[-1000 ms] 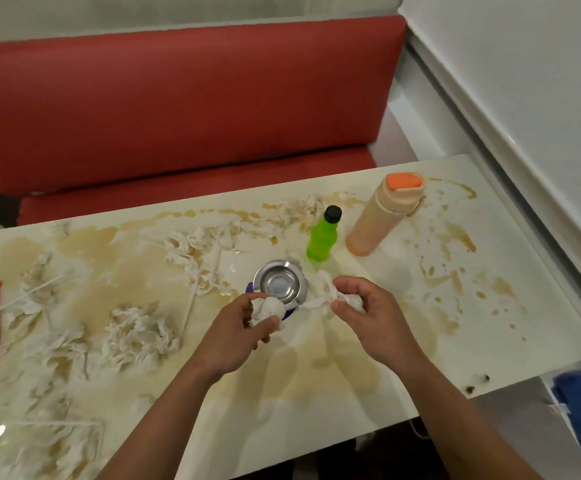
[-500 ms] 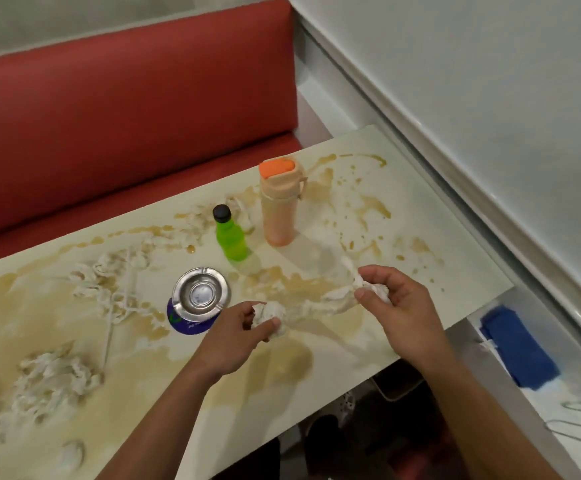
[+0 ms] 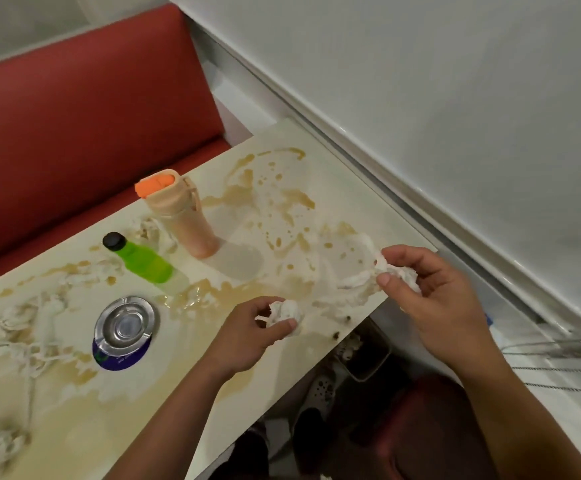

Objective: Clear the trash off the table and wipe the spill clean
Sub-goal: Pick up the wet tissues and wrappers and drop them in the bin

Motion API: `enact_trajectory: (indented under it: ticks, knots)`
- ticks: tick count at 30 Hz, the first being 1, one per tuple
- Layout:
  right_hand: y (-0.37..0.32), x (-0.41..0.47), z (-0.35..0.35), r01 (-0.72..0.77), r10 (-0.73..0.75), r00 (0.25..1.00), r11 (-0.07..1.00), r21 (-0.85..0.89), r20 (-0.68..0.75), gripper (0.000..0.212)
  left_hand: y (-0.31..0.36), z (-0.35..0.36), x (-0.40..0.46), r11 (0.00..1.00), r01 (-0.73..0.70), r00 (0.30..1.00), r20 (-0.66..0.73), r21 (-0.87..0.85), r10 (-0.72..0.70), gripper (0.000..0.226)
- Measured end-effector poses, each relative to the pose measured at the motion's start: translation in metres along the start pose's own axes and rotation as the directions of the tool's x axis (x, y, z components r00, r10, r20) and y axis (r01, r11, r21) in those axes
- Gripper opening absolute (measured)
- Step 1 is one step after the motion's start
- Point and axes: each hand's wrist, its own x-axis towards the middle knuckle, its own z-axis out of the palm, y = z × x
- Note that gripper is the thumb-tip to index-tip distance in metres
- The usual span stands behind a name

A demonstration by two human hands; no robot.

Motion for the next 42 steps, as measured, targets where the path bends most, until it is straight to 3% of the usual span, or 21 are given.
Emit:
enact_trajectory:
  ticks: [4, 14, 18, 24, 29, 38, 42]
  knots:
    - [-0.002, -0.014, -0.041, 0.003, 0.004, 0.995, 0.997, 0.071, -0.096, 0.028, 0.020, 0.036, 0.016, 0.999, -0.029, 0.997, 0.067, 0.028, 0.027, 0.029]
    - [0.030, -0.048, -0.121, -0.029, 0.044, 0.964, 0.998, 0.058, -0.261, 0.027, 0.027, 0.124, 0.050, 0.990, -0.044, 0.980, 0.196, 0.133, 0.017, 0.027]
    - [0.071, -0.048, -0.136, -0.091, 0.092, 0.957, 0.996, 0.017, -0.274, 0.035, 0.016, 0.152, 0.063, 0.983, -0.038, 0.981, 0.192, 0.181, 0.002, 0.030]
    - [0.146, -0.039, -0.140, -0.197, 0.166, 0.940, 0.977, -0.079, -0.299, 0.027, 0.007, 0.182, 0.078, 0.975, -0.046, 0.987, 0.160, 0.219, 0.011, 0.030]
    - [0.217, -0.029, -0.131, -0.360, 0.307, 0.907, 0.920, -0.152, -0.289, 0.025, -0.004, 0.192, 0.084, 0.960, 0.006, 0.991, 0.127, 0.279, -0.043, 0.037]
    - [0.302, -0.006, -0.111, -0.507, 0.449, 0.853, 0.832, -0.226, -0.266, 0.027, -0.026, 0.199, 0.090, 0.944, 0.061, 0.994, 0.068, 0.325, -0.088, 0.040]
    - [0.331, 0.002, -0.110, -0.572, 0.530, 0.820, 0.773, -0.273, -0.217, 0.036, -0.031, 0.204, 0.088, 0.945, 0.052, 0.994, 0.078, 0.322, -0.081, 0.027]
